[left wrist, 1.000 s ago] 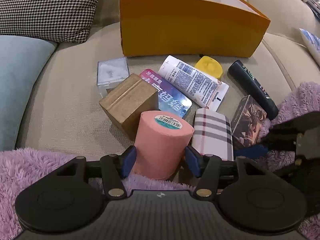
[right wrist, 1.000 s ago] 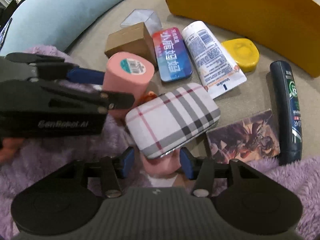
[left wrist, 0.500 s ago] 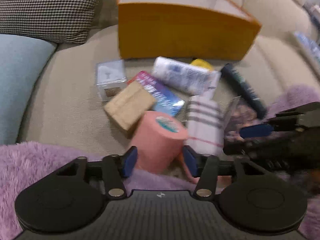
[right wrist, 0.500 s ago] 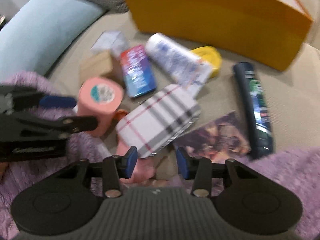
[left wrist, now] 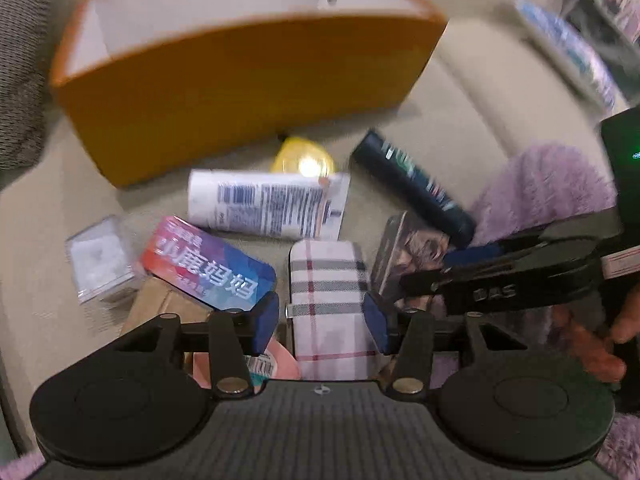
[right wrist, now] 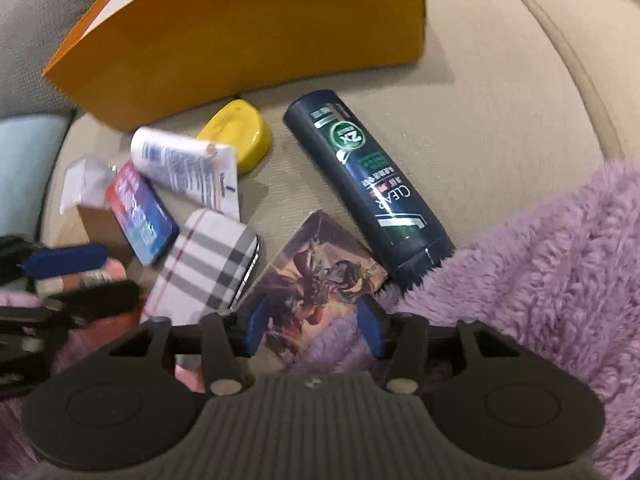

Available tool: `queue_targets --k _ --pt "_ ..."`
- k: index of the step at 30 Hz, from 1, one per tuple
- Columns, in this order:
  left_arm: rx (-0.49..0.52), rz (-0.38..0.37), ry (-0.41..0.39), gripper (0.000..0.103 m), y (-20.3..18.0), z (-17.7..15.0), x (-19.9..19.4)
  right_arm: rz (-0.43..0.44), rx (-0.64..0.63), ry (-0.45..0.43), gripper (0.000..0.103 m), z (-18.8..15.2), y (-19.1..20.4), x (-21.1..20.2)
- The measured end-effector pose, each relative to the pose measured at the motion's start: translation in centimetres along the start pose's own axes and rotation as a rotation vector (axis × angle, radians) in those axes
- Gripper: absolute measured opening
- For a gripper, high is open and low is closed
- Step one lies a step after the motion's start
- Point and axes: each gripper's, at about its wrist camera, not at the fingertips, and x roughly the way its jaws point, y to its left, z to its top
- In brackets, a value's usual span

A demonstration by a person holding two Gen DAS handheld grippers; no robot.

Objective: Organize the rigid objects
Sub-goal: 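Move left tool down to the plaid phone case while right tool approaches the dark photo card box, then close left tool on the plaid phone case while right tool grasps the PHOTO CARD box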

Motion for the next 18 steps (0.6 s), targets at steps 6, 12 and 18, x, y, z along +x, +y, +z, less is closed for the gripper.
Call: queue_targets --k 6,12,18 --pt "-0.02 0.005 0.164 0.062 0.9 1.3 3.9 0.027 0.075 0.02 0.067 0.9 -0.6 0.7" --pt "-0.052 -0.027 0.211 0.057 1.0 2.0 5.2 0.045 0.126 0.01 0.064 1.8 -1.6 0.5" --pt "-0.048 -0.012 0.222 0.063 -0.6 1.6 5.7 0.078 0.16 -0.018 0.051 1.3 -3.3 -1.1"
